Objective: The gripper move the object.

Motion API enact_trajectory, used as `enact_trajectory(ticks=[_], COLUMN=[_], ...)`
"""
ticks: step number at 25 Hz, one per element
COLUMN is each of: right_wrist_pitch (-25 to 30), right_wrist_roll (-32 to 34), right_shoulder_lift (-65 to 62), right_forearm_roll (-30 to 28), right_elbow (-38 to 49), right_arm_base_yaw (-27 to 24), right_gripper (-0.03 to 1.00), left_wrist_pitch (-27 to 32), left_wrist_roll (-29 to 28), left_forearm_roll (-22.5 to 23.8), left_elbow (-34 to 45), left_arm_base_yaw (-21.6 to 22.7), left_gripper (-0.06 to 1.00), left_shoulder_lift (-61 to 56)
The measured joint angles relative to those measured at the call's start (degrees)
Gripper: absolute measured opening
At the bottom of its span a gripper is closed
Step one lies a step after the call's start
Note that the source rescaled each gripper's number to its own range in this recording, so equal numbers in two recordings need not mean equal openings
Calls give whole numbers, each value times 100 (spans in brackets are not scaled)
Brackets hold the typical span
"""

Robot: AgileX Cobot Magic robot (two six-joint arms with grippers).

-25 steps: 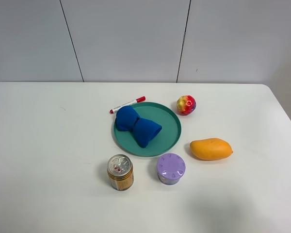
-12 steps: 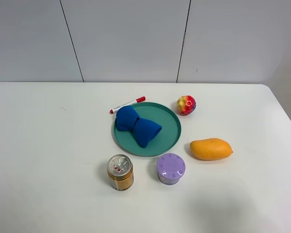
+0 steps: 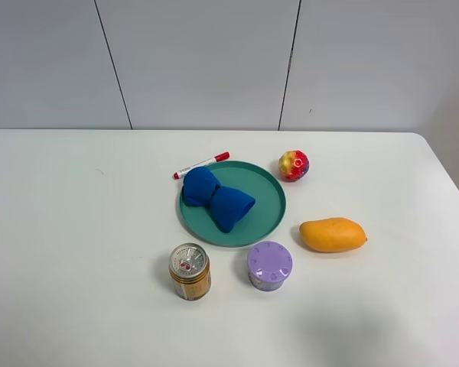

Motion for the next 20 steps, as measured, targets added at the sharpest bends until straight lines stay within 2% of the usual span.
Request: enact_trajectory(ticks=[3,8,14,20], right_wrist_pitch=[0,0,0,0], right_wrist_roll=[0,0,0,0], right_shoulder_lift=[0,0,0,0], right_forearm_roll=[0,0,0,0], right_elbow=[0,0,0,0], right_arm_base_yaw=[0,0,0,0], right_gripper=[100,100,100,100], left_wrist_pitch=[-331,-499,-458,-446], left_wrist_roll=[-654,-1504,-1884,-1825], left_forearm_roll=[23,338,426,441], left_elbow=[629,1556,2208,2232], left_arm_base_yaw=[0,0,0,0], left_gripper=[62,62,62,62], left_shoulder_lift=[-505,-632,-632,-632])
